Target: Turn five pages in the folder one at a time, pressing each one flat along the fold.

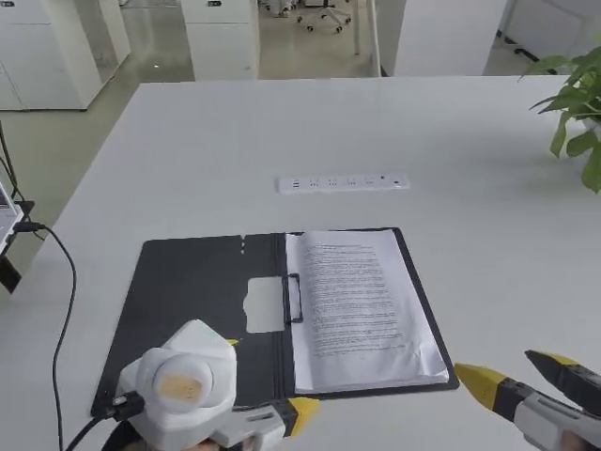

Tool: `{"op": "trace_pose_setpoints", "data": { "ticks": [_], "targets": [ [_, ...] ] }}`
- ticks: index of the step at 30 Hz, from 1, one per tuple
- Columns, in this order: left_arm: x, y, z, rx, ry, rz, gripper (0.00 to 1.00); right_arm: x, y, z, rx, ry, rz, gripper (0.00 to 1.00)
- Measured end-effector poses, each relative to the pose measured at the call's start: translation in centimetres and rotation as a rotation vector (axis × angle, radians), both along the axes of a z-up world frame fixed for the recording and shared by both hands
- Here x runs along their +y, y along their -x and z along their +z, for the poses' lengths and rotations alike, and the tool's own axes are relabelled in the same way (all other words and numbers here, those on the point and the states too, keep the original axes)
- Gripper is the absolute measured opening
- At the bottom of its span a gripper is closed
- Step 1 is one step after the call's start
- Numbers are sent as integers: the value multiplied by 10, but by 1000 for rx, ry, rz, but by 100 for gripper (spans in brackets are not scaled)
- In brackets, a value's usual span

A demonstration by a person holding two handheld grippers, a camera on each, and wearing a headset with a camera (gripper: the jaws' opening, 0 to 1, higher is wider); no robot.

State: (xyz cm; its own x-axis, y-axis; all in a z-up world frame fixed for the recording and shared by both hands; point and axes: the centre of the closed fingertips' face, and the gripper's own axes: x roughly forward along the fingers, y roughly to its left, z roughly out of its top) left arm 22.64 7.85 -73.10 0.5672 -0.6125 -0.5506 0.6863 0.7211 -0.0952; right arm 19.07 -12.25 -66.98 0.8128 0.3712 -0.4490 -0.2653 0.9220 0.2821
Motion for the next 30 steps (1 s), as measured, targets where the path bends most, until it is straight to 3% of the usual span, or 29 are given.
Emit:
{"op": "trace_pose_setpoints", "data": {
  "ticks": [6, 12, 24, 30],
  "targets": [
    [-33, -15, -15, -20, -6, -46, 72, -3, -2, -5, -1, -7, -19, 62],
    [-62, -29, -21, -35, 21, -58, 66, -4, -3, -11, 4, -11, -32, 62],
    [-109, -55, -42, -82, -37, -73, 58, -7, -5, -20, 6, -8, -47, 62],
    [-127, -61, -52, -71, -52, -78, 57, -9, -7, -22, 1, -13, -50, 61]
  ]
}}
